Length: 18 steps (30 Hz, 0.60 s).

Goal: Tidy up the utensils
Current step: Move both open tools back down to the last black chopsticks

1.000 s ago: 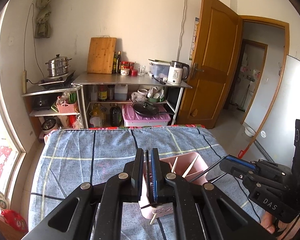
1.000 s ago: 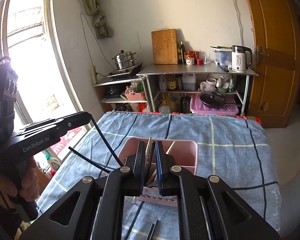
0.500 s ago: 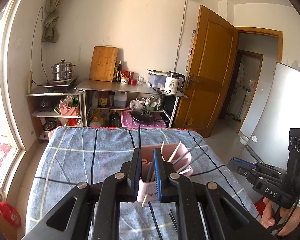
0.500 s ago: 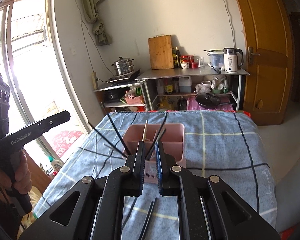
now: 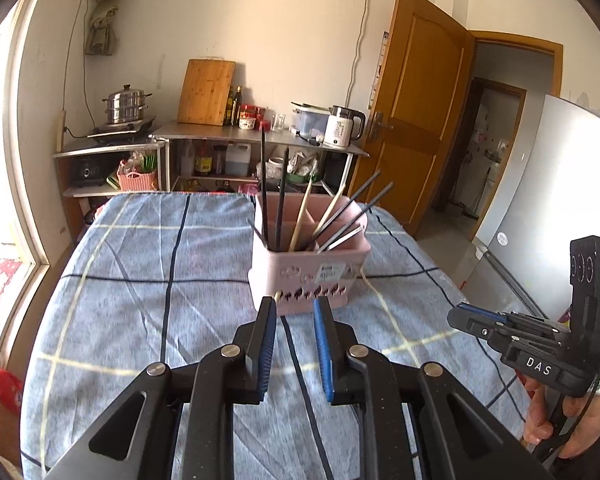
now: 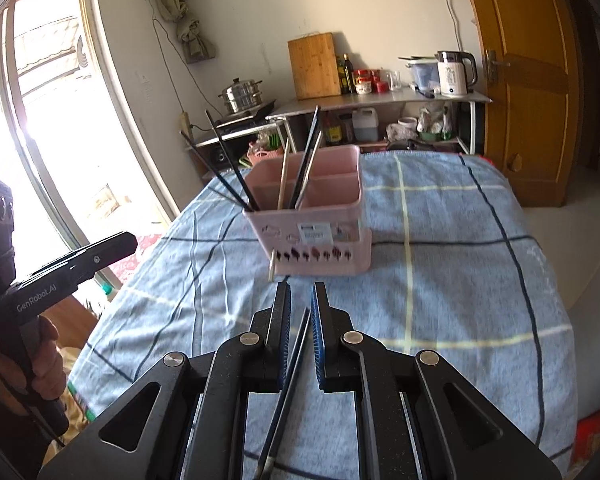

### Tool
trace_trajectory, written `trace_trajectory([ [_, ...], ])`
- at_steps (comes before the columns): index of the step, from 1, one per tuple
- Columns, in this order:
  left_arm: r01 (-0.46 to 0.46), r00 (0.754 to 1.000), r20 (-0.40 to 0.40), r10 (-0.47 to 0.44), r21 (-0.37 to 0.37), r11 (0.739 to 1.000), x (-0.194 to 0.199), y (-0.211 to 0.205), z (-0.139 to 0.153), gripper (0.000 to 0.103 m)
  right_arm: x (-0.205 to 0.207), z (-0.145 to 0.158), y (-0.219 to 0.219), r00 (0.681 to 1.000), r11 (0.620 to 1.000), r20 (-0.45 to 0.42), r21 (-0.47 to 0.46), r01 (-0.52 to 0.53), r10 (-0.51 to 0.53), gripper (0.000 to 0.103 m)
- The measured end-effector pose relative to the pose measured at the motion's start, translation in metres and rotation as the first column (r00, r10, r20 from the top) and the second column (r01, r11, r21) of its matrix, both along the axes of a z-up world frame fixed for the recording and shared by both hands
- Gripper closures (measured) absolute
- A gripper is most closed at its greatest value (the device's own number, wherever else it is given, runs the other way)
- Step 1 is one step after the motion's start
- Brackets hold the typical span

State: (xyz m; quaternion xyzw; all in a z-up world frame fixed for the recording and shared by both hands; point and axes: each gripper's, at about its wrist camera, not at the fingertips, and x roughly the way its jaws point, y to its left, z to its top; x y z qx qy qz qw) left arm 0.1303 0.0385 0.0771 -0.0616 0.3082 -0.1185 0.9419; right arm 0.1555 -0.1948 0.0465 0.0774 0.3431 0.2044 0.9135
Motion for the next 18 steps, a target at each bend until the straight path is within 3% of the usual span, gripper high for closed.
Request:
trace_trajectory([
  [18,-0.006,0.993,-0.118,0.005,-0.005,1.0,-0.011,0.001,-0.062,0.084,-0.006,-0.068,0.026,0.988,0.996,-0.145,-0.07,-0.062,0.051,0.09],
])
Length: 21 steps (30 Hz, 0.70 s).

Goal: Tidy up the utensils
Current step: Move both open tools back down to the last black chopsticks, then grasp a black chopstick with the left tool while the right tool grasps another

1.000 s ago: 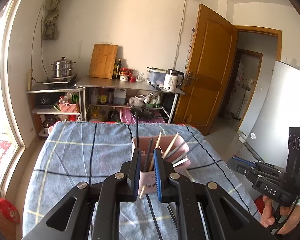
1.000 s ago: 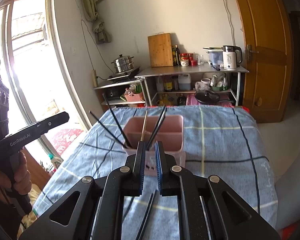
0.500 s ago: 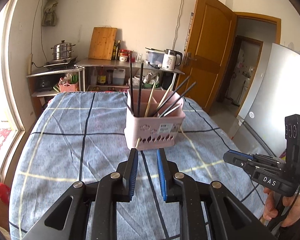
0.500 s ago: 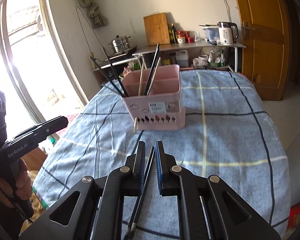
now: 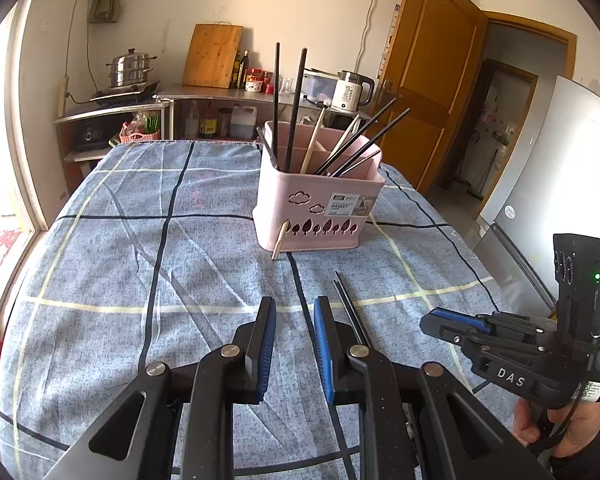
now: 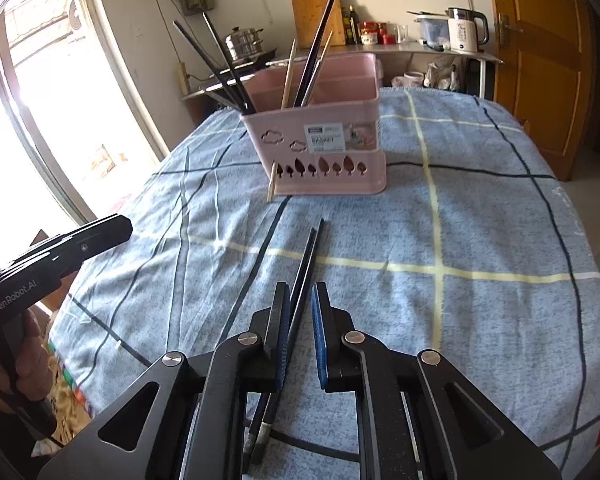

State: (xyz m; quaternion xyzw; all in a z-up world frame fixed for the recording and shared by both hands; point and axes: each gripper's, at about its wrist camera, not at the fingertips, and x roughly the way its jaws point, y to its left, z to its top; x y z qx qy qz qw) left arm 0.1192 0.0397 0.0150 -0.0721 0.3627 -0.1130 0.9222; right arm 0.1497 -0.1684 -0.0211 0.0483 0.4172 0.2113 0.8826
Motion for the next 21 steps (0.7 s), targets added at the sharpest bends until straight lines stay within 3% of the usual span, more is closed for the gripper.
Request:
trace_trajectory([
  [10,-0.002,0.999,-0.053,0.001,-0.012,1.0,0.008,0.003,-0.022,0.084,0.02,-0.039,0.017,0.996,0.999,-0.094,-0.034,-0.011,0.008,0.09],
  [21,-0.015,0.997,-0.081,0.013,-0.018,1.0,0.014,0.007,-0.029,0.084,0.032,-0.055,0.026,0.99,0.998,-0.139,-0.062,-0.004,-0.005,0.09],
])
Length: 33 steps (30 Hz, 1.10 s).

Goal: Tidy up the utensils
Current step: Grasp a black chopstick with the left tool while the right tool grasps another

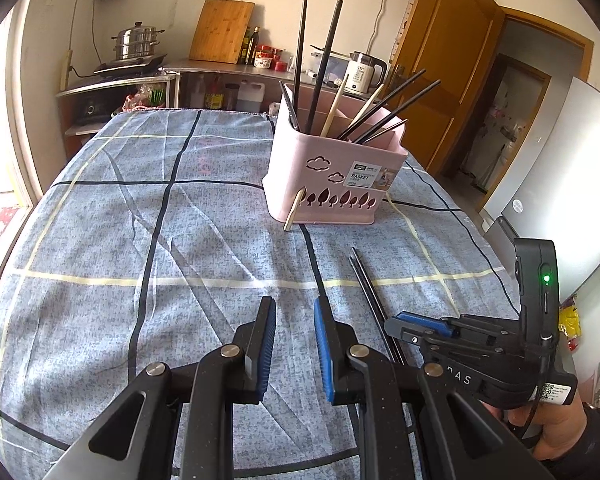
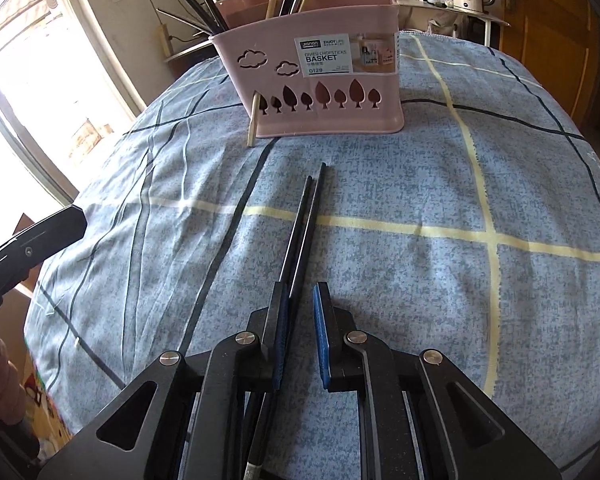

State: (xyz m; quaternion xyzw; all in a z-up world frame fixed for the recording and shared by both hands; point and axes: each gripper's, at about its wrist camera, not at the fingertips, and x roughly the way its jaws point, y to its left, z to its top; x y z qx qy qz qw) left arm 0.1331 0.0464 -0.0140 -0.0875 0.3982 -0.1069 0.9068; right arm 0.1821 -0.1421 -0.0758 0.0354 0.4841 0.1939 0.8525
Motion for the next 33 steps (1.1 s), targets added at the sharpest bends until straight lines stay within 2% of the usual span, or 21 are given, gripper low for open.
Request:
trace_trajectory([
  [9,0.027,0.999,-0.029,-0.027,-0.029,0.999,0.007,-0.014,-0.007,0.084,-0.007,-0.002,-0.007,1.0,0.999,0.003,-0.04,-0.003,0.004,0.094],
  [17,0.092,0.988,-0.116,-0.101,-0.083,0.992,0.034,-0.06,-0.036,0.084,-0.019,-0.003,-0.041,0.999,0.999,-0.007,-0.034,0.039,-0.039,0.094],
  [24,0.127,0.976,-0.176,-0.13,-0.032,0.991,0.055,-0.099,-0.061,0.084,-0.023,-0.003,-0.058,0.998,0.998,-0.014,-0.018,0.064,-0.064,0.094],
  [26,0.138,0.978,-0.158,-0.137,-0.006,0.99,0.056,-0.106,-0.065,0.084,-0.023,-0.003,-0.06,0.998,0.998,-0.014,-0.016,0.067,-0.068,0.094],
  [27,0.147,0.979,-0.149,-0.14,0.035,0.989,0.055,-0.11,-0.065,0.089,-0.023,-0.003,-0.062,0.998,0.998,-0.013,-0.015,0.068,-0.068,0.094],
  [29,0.151,0.98,-0.144,-0.139,0.073,0.986,0.053,-0.11,-0.065,0.095,-0.024,-0.004,-0.063,0.998,0.998,-0.013,-0.011,0.069,-0.069,0.094],
  [33,0.136,0.981,-0.151,-0.124,0.07,0.988,0.049,-0.096,-0.065,0.095,-0.023,-0.004,-0.065,0.997,0.997,-0.016,-0.006,0.075,-0.075,0.094],
])
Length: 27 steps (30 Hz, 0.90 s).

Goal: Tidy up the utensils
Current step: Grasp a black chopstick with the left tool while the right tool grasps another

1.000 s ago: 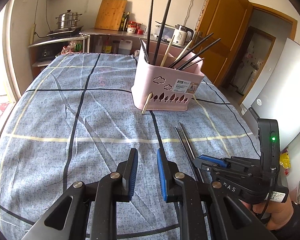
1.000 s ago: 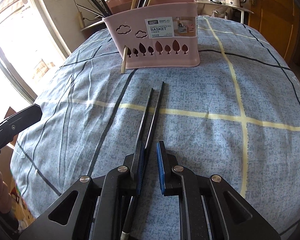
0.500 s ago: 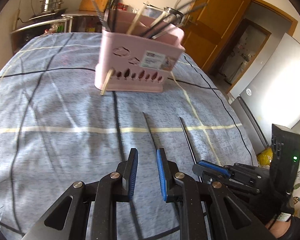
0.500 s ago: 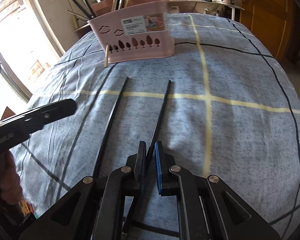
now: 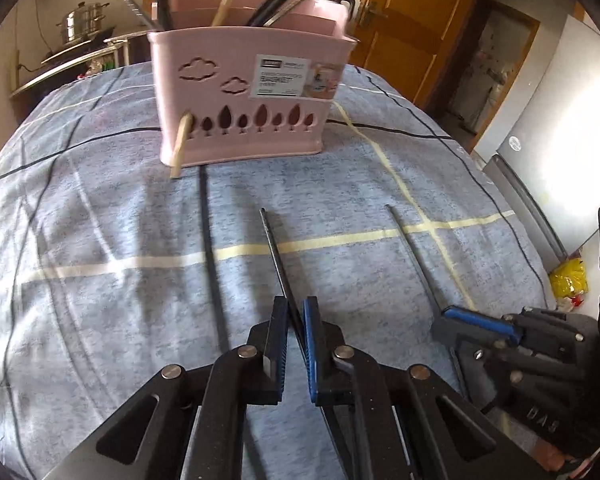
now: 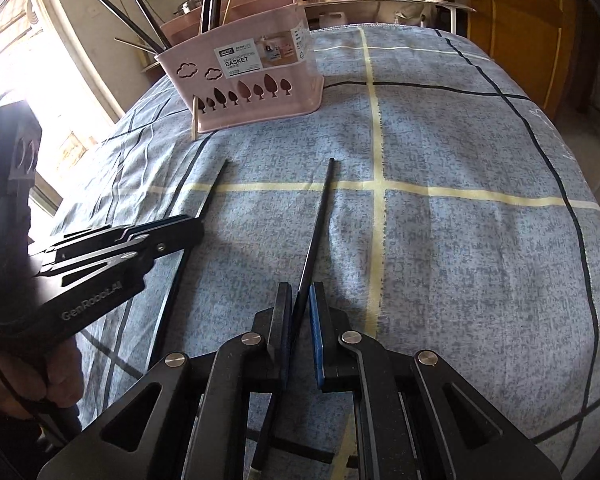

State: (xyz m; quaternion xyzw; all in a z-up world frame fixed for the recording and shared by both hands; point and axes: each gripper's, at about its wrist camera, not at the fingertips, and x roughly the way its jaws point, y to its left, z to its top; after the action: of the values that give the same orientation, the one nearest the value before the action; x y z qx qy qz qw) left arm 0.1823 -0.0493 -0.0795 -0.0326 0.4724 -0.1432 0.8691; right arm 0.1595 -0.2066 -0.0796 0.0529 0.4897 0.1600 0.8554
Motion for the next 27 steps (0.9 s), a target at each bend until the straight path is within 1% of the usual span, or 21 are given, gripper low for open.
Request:
trace_trajectory([
  [4,-0.039,0.999,-0.004,0.039,0.008,0.999,-0.005,0.02,0.001,0.095,0.005,0.0,0.001,1.0,1.0,-0.002,0.0,0.005,-0.005,0.094],
  [7,-0.059,0.998,-0.023,0.058,-0.014,0.998,-0.003,0.031,0.001,0.095,0.012,0.001,0.003,1.0,1.0,-0.001,-0.009,0.01,-0.01,0.094],
  [9,-0.063,0.997,-0.038,0.063,-0.012,0.998,-0.001,0.032,0.001,0.095,0.017,0.001,0.005,1.0,1.0,0.0,-0.019,0.008,-0.008,0.094],
  [11,-0.059,0.997,-0.041,0.059,0.01,0.998,0.001,0.028,0.002,0.094,0.022,0.001,0.008,1.0,0.999,-0.003,-0.03,0.012,-0.012,0.094],
  [13,-0.046,0.998,-0.037,0.047,0.042,0.998,0.005,0.02,0.002,0.09,0.027,0.001,0.01,1.0,0.999,-0.007,-0.037,0.013,-0.013,0.094],
  [15,-0.043,0.998,-0.034,0.045,0.048,0.998,0.007,0.014,0.002,0.083,0.03,0.001,0.011,1.0,0.999,-0.008,-0.045,0.011,-0.011,0.094],
  [19,-0.038,0.999,0.006,0.038,0.102,0.994,0.005,0.004,0.0,0.083,0.03,0.001,0.014,1.0,0.998,0.002,-0.06,0.007,-0.007,0.095],
  [22,-0.035,0.999,0.018,0.033,0.126,0.991,0.006,0.001,-0.001,0.086,0.03,0.001,0.014,1.0,0.998,0.005,-0.063,0.005,-0.005,0.096],
  [23,-0.038,0.999,0.018,0.036,0.131,0.991,0.008,0.001,-0.001,0.091,0.03,0.001,0.014,1.0,0.998,0.005,-0.063,0.006,-0.006,0.097],
  [24,-0.039,0.999,0.014,0.038,0.125,0.991,0.01,0.001,-0.001,0.095,0.031,0.001,0.014,1.0,0.998,0.005,-0.061,0.007,-0.006,0.097],
  [27,-0.045,0.999,-0.008,0.046,0.087,0.995,0.015,0.006,0.0,0.097,0.032,0.002,0.013,1.0,0.999,-0.001,-0.044,0.0,0.0,0.098],
])
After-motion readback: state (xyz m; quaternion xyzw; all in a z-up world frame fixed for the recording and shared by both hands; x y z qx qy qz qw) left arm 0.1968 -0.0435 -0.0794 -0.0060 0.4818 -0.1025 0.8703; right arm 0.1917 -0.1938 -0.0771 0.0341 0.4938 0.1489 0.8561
